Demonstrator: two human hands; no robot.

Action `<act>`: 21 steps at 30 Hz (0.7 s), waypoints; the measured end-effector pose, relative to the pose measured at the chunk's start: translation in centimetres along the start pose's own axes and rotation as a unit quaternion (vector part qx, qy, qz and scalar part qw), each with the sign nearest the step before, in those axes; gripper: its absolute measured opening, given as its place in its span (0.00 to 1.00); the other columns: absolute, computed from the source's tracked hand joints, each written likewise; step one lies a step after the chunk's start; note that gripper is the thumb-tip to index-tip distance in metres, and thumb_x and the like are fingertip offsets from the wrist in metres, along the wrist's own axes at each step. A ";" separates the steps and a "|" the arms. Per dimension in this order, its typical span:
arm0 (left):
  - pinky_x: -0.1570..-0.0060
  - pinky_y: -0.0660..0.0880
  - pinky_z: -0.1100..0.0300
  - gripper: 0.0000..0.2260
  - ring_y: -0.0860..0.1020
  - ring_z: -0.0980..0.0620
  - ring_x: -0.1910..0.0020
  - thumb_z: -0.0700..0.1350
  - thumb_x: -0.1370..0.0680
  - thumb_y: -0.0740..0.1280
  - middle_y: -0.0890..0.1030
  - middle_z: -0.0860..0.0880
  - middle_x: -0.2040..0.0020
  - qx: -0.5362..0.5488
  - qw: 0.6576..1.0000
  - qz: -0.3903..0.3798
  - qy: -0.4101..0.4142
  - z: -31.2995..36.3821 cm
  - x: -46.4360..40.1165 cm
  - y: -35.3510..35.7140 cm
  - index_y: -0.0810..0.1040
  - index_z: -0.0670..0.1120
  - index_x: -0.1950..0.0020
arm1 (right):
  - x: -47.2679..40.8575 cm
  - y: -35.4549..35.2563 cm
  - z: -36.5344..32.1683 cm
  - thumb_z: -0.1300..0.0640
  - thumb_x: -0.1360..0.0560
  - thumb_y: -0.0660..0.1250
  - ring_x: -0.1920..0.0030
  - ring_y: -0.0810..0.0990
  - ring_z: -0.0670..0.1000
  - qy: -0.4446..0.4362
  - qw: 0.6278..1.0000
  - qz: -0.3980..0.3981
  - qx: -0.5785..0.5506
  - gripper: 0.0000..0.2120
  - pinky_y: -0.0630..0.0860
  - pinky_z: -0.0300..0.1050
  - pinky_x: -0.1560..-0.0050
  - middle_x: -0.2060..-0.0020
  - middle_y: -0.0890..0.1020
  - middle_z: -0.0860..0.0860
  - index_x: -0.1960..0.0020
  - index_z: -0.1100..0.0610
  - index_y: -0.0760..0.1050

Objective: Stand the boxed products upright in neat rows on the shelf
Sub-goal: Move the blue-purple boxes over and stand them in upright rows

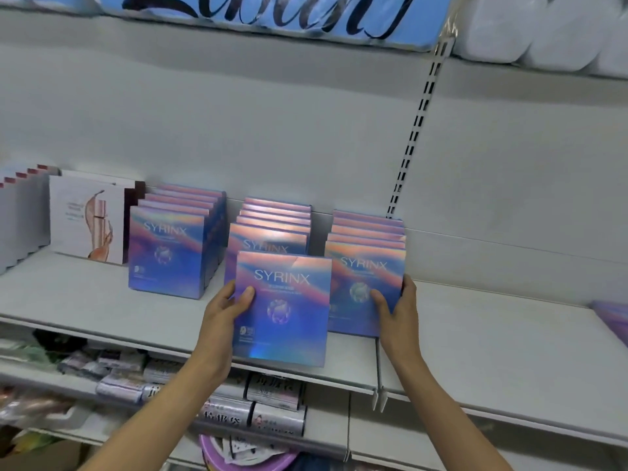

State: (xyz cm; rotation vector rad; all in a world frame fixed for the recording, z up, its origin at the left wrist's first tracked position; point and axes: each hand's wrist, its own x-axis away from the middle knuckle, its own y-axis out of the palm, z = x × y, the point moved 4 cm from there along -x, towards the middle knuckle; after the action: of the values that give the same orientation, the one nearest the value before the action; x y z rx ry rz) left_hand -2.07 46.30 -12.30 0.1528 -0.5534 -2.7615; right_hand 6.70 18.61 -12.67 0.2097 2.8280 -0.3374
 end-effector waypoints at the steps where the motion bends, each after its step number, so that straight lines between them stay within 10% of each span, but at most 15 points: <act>1: 0.53 0.84 0.55 0.09 0.85 0.48 0.51 0.44 0.23 0.69 0.86 0.45 0.47 0.000 1.000 -0.002 0.002 -0.1 0.0 -0.1 0.82 0.47 0.44 | -0.1 0.1 0.1 0.59 0.20 0.67 0.33 0.73 0.48 0.002 1.000 -0.002 0.001 0.25 0.72 0.53 0.30 0.33 0.73 0.50 0.26 0.56 0.63; 6: 0.45 0.81 0.46 0.29 0.84 0.43 0.46 0.63 0.41 0.81 0.84 0.42 0.42 -0.008 0.999 -0.019 -0.025 -0.7 0.5 0.0 0.84 0.50 0.46 | 0.0 0.2 0.3 0.51 0.23 0.66 0.34 0.75 0.49 0.007 1.000 0.004 0.005 0.26 0.75 0.59 0.33 0.35 0.75 0.48 0.27 0.52 0.64; 12: 0.46 0.82 0.48 0.16 0.84 0.45 0.47 0.50 0.27 0.71 0.83 0.40 0.40 0.006 0.999 -0.022 -0.039 -0.7 0.8 1.3 0.81 0.45 0.42 | -0.1 0.1 -0.4 0.52 0.21 0.64 0.34 0.75 0.51 0.006 0.999 -0.031 0.026 0.22 0.73 0.59 0.32 0.34 0.74 0.51 0.30 0.53 0.65; 16: 0.41 0.79 0.49 0.34 0.82 0.44 0.40 0.60 0.37 0.81 0.84 0.45 0.38 0.008 0.999 -0.025 -0.025 -0.3 0.4 2.1 0.80 0.46 0.36 | 2.5 -1.3 -2.7 0.49 0.17 0.61 0.31 0.66 0.41 -0.018 0.997 0.013 0.071 0.22 0.66 0.27 0.37 0.28 0.67 0.48 0.26 0.52 0.63; 19: 0.35 0.76 0.48 0.25 0.79 0.47 0.35 0.55 0.32 0.78 0.84 0.52 0.38 0.013 0.999 -0.040 -0.021 -0.4 0.2 3.0 0.80 0.50 0.38 | 5.1 -1.8 -4.2 0.43 0.20 0.62 0.33 0.69 0.36 -0.032 0.999 -0.002 0.009 0.23 0.69 0.26 0.37 0.32 0.72 0.40 0.27 0.47 0.67; 21: 0.49 0.80 0.65 0.08 0.82 0.63 0.48 0.45 0.25 0.71 0.86 0.63 0.53 0.000 0.998 -0.064 -0.019 -0.4 0.4 4.2 0.78 0.54 0.47 | 6.1 -1.4 -4.6 0.46 0.21 0.65 0.37 0.77 0.39 0.007 0.995 -0.065 -0.078 0.20 0.74 0.31 0.41 0.38 0.79 0.44 0.30 0.48 0.70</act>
State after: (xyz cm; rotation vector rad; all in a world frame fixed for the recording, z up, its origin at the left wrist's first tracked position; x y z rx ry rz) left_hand -1.18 42.32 -11.01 0.1406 -0.5710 -2.8945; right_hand -0.52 19.05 -9.85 -0.0050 2.8708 -0.1424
